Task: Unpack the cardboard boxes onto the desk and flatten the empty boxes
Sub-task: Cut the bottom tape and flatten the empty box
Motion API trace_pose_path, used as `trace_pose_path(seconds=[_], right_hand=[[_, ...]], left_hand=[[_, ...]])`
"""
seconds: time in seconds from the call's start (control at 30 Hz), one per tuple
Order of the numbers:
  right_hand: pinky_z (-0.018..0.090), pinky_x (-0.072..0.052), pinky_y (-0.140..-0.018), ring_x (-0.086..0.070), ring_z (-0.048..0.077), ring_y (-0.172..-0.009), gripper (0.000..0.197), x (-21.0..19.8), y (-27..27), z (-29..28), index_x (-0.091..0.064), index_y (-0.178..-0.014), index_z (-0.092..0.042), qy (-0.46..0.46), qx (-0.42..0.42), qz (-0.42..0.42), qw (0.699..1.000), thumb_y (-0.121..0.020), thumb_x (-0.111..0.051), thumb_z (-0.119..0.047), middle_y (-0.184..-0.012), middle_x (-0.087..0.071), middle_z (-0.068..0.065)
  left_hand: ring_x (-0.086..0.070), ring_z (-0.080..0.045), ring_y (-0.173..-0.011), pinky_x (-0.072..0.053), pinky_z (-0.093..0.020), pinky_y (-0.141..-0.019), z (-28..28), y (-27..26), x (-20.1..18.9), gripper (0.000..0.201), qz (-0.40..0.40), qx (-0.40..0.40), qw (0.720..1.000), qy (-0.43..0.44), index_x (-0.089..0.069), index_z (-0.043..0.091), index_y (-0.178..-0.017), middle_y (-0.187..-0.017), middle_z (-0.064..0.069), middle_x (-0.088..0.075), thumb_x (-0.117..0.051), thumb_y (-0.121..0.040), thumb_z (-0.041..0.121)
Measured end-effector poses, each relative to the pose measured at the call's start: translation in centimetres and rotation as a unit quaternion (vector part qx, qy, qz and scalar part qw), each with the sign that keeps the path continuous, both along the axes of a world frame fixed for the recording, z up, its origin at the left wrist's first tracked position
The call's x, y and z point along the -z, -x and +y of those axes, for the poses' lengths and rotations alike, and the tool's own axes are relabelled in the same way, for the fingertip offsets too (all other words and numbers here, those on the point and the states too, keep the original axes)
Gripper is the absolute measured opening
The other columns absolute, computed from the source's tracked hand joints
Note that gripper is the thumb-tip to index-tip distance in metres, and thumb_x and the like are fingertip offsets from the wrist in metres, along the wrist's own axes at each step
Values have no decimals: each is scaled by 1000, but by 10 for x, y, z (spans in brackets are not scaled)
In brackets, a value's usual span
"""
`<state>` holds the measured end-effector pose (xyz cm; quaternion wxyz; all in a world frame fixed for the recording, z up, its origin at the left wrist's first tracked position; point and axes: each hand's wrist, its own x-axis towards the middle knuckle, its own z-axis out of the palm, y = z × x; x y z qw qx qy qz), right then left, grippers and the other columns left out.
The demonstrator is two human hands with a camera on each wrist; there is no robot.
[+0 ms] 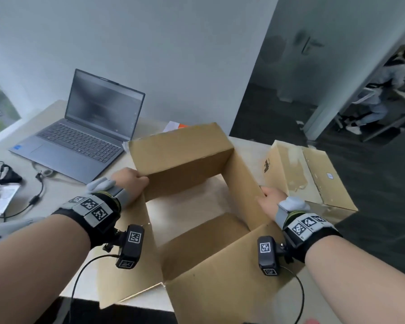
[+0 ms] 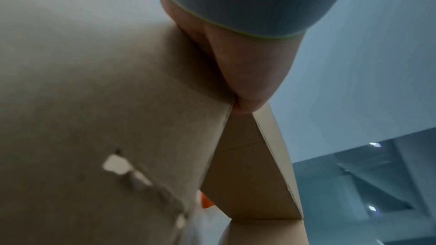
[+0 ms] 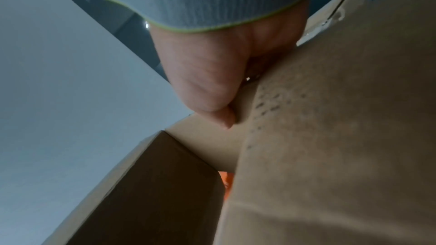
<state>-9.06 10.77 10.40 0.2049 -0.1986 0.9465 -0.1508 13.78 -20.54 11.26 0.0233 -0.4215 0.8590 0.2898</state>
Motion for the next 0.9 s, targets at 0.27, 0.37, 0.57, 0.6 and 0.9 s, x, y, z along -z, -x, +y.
trace_pose_path(seconds=[0.27, 0.37, 0.57, 0.6, 0.9], right_hand=[[27, -47, -86, -63, 21, -106, 48, -76, 1, -2, -46, -148, -38, 258, 70, 178, 947, -102, -46, -22, -132, -63, -4], [28, -37, -108, -49, 13, -128, 57, -84, 3, 0, -42, -151, -35, 328, 85, 206, 918, -99, -53, -17, -149, -45, -5], [35, -36, -112, -43, 9, -133, 57, -66, -7, 7, -51, -138, -35, 411, 102, 187, 886, -86, -66, -52, -153, -32, -10], [38, -37, -112, -43, 11, -134, 57, -61, -9, 5, -51, -138, -35, 441, 146, 180, 867, -87, -63, -58, -155, -29, -9], [43, -53, -88, -66, 32, -101, 48, -53, 3, 7, -72, -113, -37, 459, 392, -1, 798, -91, -41, -65, -114, -68, 3]], left_hand=[[-59, -31, -82, -45, -32, -66, -18, 16, -86, 24, 148, -12, 978, 149, -75, 27, -99, -88, -5, -65, -52, -92, 32], [-61, -33, -79, -46, -34, -66, -27, 15, -86, 26, 174, -23, 976, 130, -73, 24, -91, -89, -11, -70, -54, -96, 40], [-61, -29, -82, -46, -34, -79, -38, -5, -14, 31, 127, -96, 985, -71, -72, 16, -112, -94, -9, -67, -68, -94, 41], [-63, -30, -85, -48, -35, -82, -39, -12, 4, 34, 113, -114, 982, -96, -70, 15, -116, -95, -9, -67, -69, -93, 40], [-61, -31, -81, -44, -38, -78, -41, -64, 89, 19, 152, -307, 877, -338, -66, 0, -102, -101, -22, -60, -53, -89, 6]])
